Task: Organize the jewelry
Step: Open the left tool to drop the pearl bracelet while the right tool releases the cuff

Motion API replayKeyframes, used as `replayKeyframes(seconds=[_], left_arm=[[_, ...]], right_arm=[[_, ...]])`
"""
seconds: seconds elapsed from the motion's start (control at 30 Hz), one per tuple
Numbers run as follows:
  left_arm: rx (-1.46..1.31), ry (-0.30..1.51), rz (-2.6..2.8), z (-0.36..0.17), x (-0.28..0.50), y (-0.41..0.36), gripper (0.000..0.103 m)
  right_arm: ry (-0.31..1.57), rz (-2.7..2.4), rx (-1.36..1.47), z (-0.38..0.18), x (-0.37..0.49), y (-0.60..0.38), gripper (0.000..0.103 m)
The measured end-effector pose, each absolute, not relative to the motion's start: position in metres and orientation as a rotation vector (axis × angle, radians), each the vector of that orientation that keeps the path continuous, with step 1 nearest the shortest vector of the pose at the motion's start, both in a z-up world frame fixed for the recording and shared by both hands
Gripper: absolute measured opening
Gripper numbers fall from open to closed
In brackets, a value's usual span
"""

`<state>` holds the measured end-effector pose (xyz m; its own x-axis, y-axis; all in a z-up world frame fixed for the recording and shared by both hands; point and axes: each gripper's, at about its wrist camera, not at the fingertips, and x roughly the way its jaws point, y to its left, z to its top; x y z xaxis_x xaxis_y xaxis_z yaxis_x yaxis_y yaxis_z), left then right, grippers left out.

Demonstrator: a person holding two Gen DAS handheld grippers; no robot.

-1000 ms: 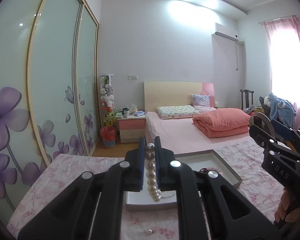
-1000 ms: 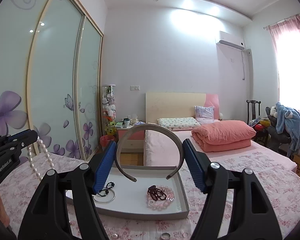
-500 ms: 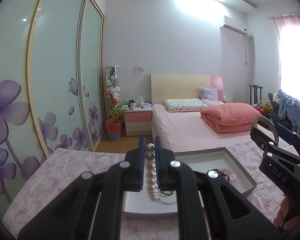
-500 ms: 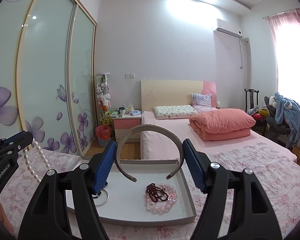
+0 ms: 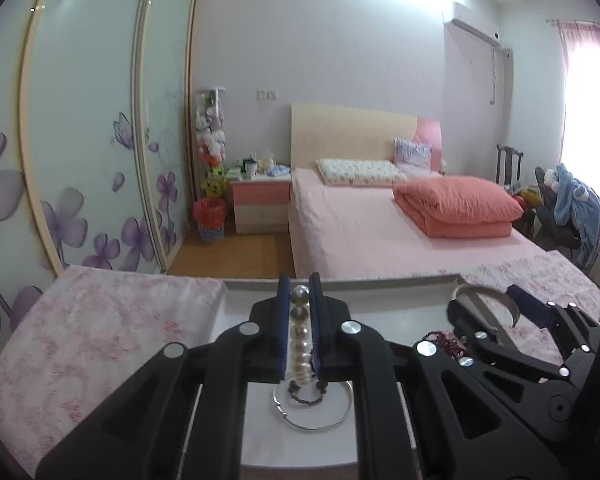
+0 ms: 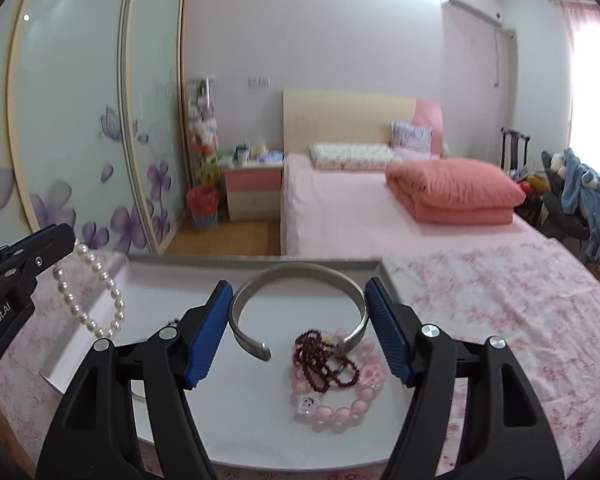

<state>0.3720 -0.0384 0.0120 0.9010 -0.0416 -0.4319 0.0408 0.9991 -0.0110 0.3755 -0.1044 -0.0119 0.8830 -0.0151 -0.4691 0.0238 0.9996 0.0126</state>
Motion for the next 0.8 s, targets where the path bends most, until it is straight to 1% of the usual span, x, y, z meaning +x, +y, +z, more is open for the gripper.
replayKeyframes(seconds=[0.2,0.27,0.3,0.33,0.57,0.8], left_arm=[[0.013,0.513,-0.074,-0.009,0.389,-0.043,0.012],[0.006,0.533,-0.08,-0.012,0.393,-0.04,0.024],[-0.005,0.538,-0.081,-0.013,0.395,-0.038,0.036],[-0.021,0.537,-0.082,-0.012,0.395,-0.034,0.04],[-0.069,0.535,-0.047,-0.002,0.39,-0.006,0.04],[-0.02,0.523,-0.014,0.008,0.359,0.018,0.04]], right_arm=[[0.585,-0.007,0.041,-0.03,0.392,-0.103,0.069],[0.61,0.004,0.051,-0.033,0.395,-0.102,0.069],[0.611,0.005,0.053,-0.033,0.394,-0.102,0.07],[0.611,0.005,0.052,-0.032,0.393,-0.104,0.071],[0.581,-0.01,0.064,-0.02,0.38,-0.114,0.071],[0.535,-0.004,0.057,-0.005,0.355,-0.12,0.071]])
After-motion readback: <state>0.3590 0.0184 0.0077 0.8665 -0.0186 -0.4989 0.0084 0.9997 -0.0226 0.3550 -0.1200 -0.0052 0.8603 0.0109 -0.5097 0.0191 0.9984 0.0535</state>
